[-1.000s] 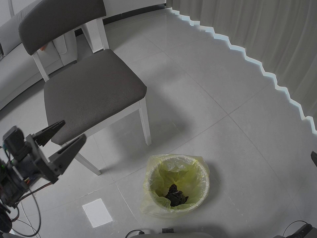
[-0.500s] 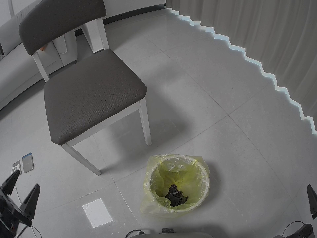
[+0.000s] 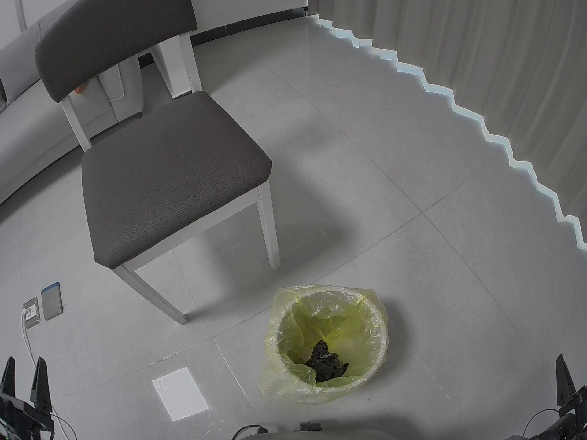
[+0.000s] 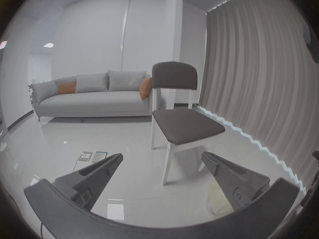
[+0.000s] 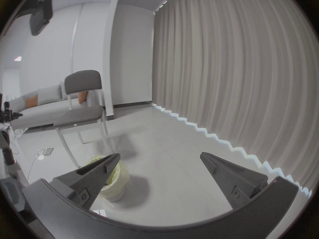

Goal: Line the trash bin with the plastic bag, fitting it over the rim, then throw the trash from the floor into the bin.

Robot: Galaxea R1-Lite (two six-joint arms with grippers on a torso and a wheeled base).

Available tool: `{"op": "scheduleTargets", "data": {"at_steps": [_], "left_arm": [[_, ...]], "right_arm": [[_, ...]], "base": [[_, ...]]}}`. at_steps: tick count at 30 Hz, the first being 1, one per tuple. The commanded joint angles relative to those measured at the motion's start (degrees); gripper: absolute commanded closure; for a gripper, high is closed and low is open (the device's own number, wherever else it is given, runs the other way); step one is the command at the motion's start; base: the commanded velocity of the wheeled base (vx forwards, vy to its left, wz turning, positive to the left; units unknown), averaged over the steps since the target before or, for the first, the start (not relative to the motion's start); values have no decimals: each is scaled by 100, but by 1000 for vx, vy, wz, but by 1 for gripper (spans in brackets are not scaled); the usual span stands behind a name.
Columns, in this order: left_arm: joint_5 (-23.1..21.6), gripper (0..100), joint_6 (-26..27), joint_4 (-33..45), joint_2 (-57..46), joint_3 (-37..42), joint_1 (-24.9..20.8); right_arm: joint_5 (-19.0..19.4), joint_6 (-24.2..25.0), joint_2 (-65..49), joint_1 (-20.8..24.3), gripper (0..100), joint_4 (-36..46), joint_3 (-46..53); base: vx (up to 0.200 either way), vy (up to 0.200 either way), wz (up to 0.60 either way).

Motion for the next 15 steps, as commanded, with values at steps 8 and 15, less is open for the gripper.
{"op": "scheduleTargets", "data": {"at_steps": [8,15], "left_arm": [[-625,0,1102,440,-391,-19,145],[236,0,882,484,-391,-46,136]], "right_arm": [[-237,-617,-148,-1,0,-56,123],[-878,358,-148,-1,0,58,123]], "base": [[0,0,0],[0,0,0]]}}
